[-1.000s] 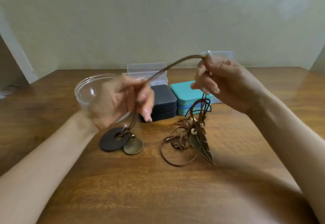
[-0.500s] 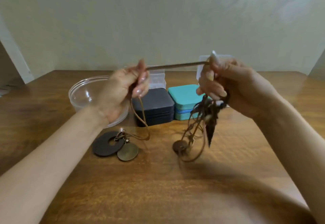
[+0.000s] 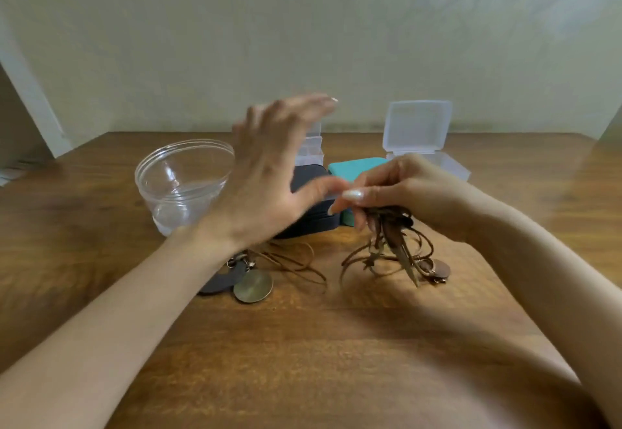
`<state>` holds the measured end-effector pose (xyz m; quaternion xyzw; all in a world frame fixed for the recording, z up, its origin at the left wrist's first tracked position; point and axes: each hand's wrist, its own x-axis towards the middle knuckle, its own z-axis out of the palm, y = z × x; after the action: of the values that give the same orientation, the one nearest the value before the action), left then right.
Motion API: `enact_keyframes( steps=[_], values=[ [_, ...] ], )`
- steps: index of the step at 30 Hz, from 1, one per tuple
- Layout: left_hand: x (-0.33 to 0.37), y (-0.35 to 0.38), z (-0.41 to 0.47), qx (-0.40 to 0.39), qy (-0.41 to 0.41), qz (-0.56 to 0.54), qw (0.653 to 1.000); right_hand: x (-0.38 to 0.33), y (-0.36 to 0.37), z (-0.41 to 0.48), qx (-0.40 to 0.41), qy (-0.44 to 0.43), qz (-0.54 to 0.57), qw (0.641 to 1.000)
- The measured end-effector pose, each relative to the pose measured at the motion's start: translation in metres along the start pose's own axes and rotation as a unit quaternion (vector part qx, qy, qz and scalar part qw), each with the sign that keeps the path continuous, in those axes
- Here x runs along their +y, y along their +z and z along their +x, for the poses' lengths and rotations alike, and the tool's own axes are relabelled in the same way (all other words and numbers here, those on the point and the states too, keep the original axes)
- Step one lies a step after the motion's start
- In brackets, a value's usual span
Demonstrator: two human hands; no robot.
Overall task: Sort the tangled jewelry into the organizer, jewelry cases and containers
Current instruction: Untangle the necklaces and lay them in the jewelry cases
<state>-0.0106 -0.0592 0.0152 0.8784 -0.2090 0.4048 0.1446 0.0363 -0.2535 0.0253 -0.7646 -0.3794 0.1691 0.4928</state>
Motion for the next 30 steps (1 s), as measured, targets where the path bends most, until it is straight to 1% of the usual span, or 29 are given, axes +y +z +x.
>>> enact_keyframes(
  steps=[1, 2, 3, 5, 7, 9, 12, 14, 16, 18, 20, 23, 26, 28, 30],
  values=[
    [0.005, 0.0, 0.0, -0.044, 0.036, 0.003, 0.998, 0.002, 0.004, 0.002, 0.01, 0.008, -0.021, 1.0],
    [0.01, 0.001, -0.001, -0.087, 0.044, -0.008, 0.995, 0.004, 0.007, 0.004, 0.03, 0.015, -0.041, 0.999],
    [0.015, 0.004, -0.003, -0.121, 0.03, -0.021, 0.992, 0.007, 0.011, 0.006, 0.05, 0.023, -0.056, 0.997],
    [0.022, 0.011, -0.008, -0.17, -0.046, -0.072, 0.982, 0.008, 0.014, 0.007, 0.067, 0.039, -0.058, 0.995],
    [0.022, 0.014, -0.01, -0.206, -0.142, -0.152, 0.956, 0.004, 0.011, 0.004, 0.037, 0.051, -0.039, 0.997],
    [0.017, 0.013, -0.008, -0.198, -0.187, -0.188, 0.944, 0.002, 0.003, 0.002, -0.009, 0.059, -0.045, 0.997],
    [0.009, 0.011, -0.006, -0.196, -0.217, -0.231, 0.928, 0.003, -0.008, 0.002, -0.042, 0.094, -0.109, 0.989],
    [0.008, 0.011, -0.006, -0.205, -0.221, -0.256, 0.919, 0.007, -0.008, 0.003, -0.038, 0.092, -0.146, 0.984],
    [0.008, 0.013, -0.007, -0.199, -0.224, -0.285, 0.91, 0.009, -0.008, 0.004, -0.01, 0.067, -0.148, 0.987],
    [0.008, 0.014, -0.006, -0.19, -0.225, -0.311, 0.903, 0.009, -0.011, 0.004, 0.017, 0.047, -0.116, 0.992],
    [0.011, 0.014, -0.006, -0.191, -0.239, -0.35, 0.885, 0.008, -0.016, 0.003, 0.039, 0.022, -0.06, 0.997],
    [0.013, 0.011, -0.005, -0.177, -0.284, -0.439, 0.834, 0.005, -0.019, 0.002, 0.068, 0.001, 0.05, 0.996],
    [0.012, 0.01, -0.004, -0.153, -0.318, -0.509, 0.785, 0.003, -0.02, 0.001, 0.097, -0.016, 0.113, 0.989],
    [0.012, 0.008, -0.004, -0.148, -0.335, -0.534, 0.763, 0.001, -0.022, 0.0, 0.11, -0.03, 0.161, 0.98],
    [0.013, 0.007, -0.003, -0.145, -0.347, -0.539, 0.754, -0.003, -0.022, -0.002, 0.103, -0.038, 0.186, 0.976]
  ],
)
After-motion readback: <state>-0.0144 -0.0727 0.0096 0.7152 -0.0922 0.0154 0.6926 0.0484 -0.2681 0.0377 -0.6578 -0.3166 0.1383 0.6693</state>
